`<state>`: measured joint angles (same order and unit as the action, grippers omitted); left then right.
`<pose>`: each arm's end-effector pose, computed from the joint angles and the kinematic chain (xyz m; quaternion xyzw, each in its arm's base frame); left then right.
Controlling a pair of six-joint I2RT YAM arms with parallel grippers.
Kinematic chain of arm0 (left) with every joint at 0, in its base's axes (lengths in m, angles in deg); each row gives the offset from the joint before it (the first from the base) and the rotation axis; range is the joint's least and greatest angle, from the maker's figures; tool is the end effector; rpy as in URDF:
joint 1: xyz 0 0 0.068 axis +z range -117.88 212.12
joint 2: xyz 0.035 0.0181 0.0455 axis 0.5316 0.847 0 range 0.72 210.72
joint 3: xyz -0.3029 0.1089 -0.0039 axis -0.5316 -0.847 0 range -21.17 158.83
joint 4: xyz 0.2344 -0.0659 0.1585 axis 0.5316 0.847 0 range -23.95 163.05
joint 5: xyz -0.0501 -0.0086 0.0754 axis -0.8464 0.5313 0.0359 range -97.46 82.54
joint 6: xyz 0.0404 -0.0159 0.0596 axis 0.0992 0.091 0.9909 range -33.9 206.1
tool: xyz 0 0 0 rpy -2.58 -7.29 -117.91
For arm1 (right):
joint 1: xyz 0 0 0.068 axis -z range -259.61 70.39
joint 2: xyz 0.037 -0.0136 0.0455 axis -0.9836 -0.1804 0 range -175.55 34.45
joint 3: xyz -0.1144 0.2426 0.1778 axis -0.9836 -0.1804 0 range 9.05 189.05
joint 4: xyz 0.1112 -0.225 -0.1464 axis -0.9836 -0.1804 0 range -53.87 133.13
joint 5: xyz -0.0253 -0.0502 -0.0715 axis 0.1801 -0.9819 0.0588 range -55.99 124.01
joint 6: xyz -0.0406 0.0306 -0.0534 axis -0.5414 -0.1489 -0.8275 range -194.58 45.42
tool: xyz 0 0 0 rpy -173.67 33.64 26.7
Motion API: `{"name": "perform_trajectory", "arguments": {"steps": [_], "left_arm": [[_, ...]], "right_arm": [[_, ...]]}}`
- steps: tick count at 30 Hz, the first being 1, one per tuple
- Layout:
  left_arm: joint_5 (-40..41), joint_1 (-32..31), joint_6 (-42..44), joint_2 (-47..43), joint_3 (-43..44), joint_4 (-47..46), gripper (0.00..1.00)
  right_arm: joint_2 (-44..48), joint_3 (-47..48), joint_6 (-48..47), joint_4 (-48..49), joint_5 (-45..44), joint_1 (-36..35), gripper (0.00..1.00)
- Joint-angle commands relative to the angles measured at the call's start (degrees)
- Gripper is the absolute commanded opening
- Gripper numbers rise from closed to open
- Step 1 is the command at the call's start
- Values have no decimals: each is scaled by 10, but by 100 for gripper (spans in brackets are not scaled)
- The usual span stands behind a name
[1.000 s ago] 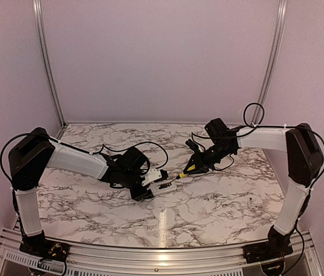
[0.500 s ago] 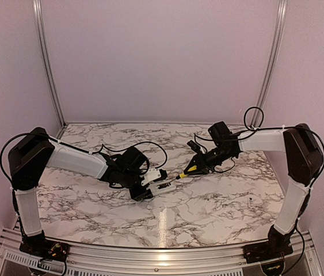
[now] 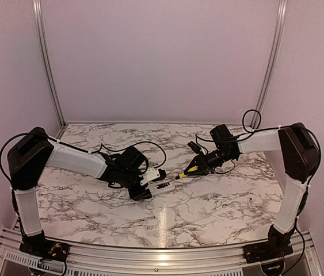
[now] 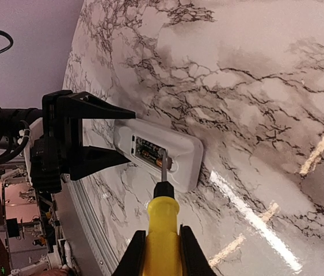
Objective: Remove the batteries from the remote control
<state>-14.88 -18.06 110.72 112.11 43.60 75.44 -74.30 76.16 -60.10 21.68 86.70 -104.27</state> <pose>0.2779 -0.3456 0.1350 0.5947 0.7467 -0.1248 0.2707 0.3589 0.2188 0.1735 -0.1802 0.8589 0.4765 0.0519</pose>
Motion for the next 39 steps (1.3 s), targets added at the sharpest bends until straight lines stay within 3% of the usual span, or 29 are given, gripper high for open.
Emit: {"name": "perform_trajectory", "arguments": {"steps": [1,39], "left_arm": [[15,-5,40,9,-7,-43,0],[16,-5,38,15,-4,-42,0]], "right_arm": [[-49,-18,-23,-6,67,-60,0],[24,25,-27,-41,138,-61,0]]}}
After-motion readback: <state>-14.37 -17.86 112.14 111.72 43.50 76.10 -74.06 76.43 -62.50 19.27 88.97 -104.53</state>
